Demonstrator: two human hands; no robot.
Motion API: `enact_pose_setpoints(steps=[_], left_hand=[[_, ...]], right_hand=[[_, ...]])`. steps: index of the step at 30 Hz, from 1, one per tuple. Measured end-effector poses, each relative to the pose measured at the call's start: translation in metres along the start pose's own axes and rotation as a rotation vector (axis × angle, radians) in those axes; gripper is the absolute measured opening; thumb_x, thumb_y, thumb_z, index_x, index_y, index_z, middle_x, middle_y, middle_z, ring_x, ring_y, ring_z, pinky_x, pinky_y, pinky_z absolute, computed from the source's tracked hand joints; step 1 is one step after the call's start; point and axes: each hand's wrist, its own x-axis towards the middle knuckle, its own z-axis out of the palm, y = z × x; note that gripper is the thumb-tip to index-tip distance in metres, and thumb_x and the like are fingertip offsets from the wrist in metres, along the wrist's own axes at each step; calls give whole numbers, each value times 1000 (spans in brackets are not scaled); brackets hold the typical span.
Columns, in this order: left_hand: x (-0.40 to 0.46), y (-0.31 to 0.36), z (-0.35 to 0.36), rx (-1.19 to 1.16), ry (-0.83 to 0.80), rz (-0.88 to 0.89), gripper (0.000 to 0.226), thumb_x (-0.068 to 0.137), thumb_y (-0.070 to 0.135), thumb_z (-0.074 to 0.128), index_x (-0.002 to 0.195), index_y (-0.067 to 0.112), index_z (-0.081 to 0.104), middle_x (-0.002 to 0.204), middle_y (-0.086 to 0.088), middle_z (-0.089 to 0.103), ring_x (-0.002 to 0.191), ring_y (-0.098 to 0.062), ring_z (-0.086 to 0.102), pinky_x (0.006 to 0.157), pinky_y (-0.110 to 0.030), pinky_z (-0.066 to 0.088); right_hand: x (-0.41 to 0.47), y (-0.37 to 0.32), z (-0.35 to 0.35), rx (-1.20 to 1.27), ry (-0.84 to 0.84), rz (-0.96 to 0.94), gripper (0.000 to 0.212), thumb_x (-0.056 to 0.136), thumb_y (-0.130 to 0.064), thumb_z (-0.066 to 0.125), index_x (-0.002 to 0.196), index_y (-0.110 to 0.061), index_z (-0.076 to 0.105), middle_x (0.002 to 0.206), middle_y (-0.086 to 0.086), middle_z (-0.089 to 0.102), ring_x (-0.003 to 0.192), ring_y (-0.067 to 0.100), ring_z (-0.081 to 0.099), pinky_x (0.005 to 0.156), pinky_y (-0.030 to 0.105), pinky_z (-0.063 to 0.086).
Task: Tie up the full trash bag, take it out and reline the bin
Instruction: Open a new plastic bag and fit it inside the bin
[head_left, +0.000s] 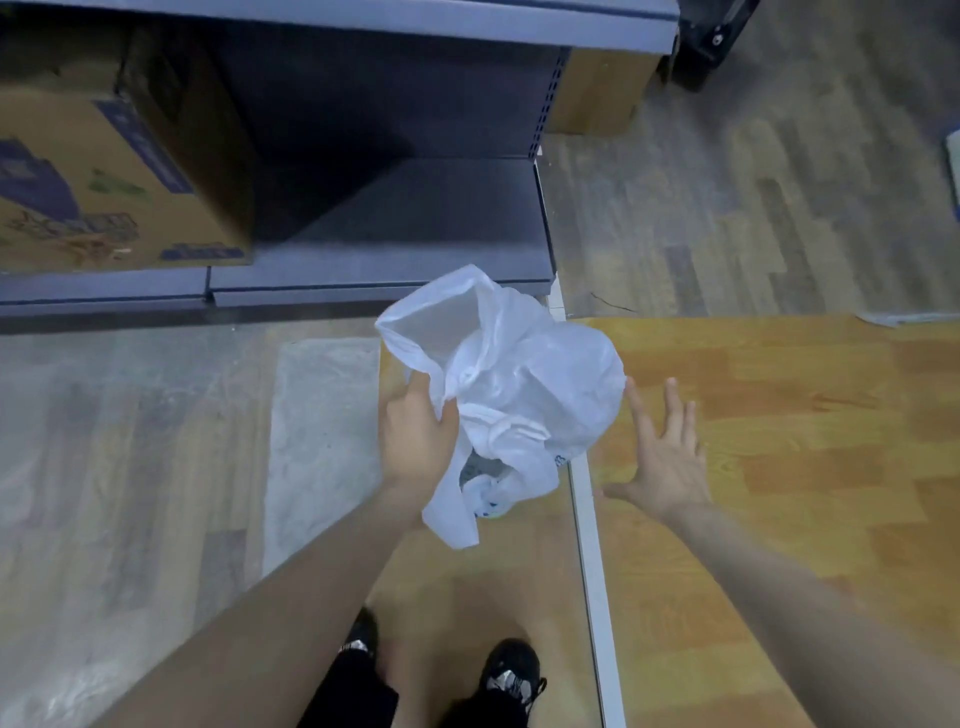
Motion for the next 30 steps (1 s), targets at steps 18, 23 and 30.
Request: enact_pose_setpoints(steps=[18, 23, 30], left_hand=[[95, -116, 97, 97, 108, 432, 31, 87, 18, 57, 69, 15, 33, 66, -2, 45, 67, -26, 44, 50, -32, 25], [97, -127, 117, 252, 54, 515, 17, 90, 16, 53, 80, 16, 40, 86, -14, 61, 90, -37, 58, 61, -30, 30], [89, -126, 117, 27, -110, 446, 36, 82, 48, 64, 100, 22, 45, 86, 11, 54, 85, -18, 52, 69, -31, 41]], right_hand=[[154, -90, 200, -206, -300, -520, 37, 95, -27, 43, 130, -17, 48, 137, 9, 50, 114, 31, 50, 99, 41, 42], [174, -78, 202, -293, -321, -433, 40, 88, -32, 52, 126, -20, 52, 134, 4, 53, 113, 28, 53, 96, 40, 46], [115, -53, 148, 672, 177, -422, 40, 93, -23, 48, 131, -21, 38, 111, 4, 59, 100, 29, 58, 81, 37, 44]])
